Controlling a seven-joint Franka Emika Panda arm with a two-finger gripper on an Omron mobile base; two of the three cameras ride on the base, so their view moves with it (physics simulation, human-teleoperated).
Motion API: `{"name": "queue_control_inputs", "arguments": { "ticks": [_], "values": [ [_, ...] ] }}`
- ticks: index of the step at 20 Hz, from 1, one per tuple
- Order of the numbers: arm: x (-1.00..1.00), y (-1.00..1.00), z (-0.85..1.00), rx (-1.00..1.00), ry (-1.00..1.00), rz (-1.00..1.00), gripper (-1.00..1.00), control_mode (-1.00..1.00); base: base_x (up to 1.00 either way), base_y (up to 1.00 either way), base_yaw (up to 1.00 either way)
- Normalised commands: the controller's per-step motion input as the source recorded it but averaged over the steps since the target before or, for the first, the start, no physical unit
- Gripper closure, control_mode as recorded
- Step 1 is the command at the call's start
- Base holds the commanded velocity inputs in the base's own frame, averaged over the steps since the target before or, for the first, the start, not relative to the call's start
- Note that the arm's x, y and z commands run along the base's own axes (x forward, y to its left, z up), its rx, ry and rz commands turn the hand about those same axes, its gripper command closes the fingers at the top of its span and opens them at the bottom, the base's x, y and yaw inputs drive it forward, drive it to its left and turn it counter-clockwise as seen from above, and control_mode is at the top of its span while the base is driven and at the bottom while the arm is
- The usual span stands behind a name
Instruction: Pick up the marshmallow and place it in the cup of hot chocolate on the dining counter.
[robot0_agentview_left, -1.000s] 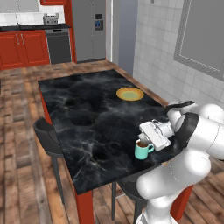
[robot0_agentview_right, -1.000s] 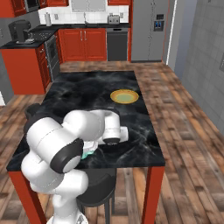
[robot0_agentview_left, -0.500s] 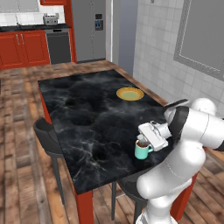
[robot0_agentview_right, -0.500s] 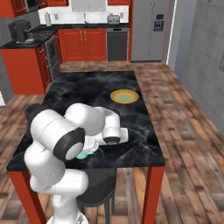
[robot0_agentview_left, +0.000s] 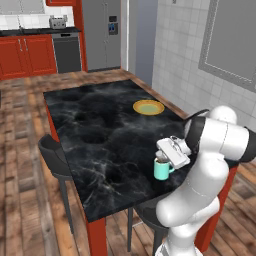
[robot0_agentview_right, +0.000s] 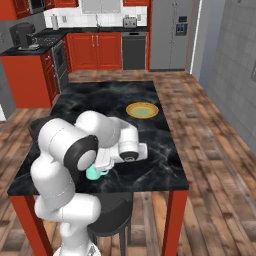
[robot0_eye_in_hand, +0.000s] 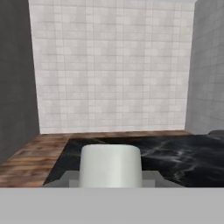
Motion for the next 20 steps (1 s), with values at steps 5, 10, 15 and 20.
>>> {"name": "queue_control_inputs", "arguments": {
  "ticks": [5,10,15,20],
  "values": [
    [-0.22,0.03,-0.22,-0.01,-0.01,-0.01,-1.0,-1.0,0.0,0.0,0.0],
    [-0.49,0.02,-0.23,0.0,-0.02,-0.02,-1.0,-1.0,0.0,0.0,0.0],
    [-0.16,0.0,-0.02,0.0,0.0,-0.02,-1.0,-1.0,0.0,0.0,0.0],
    [-0.01,0.03,-0.03,0.0,0.0,0.0,-1.0,-1.0,0.0,0.0,0.0]
  ]
}}
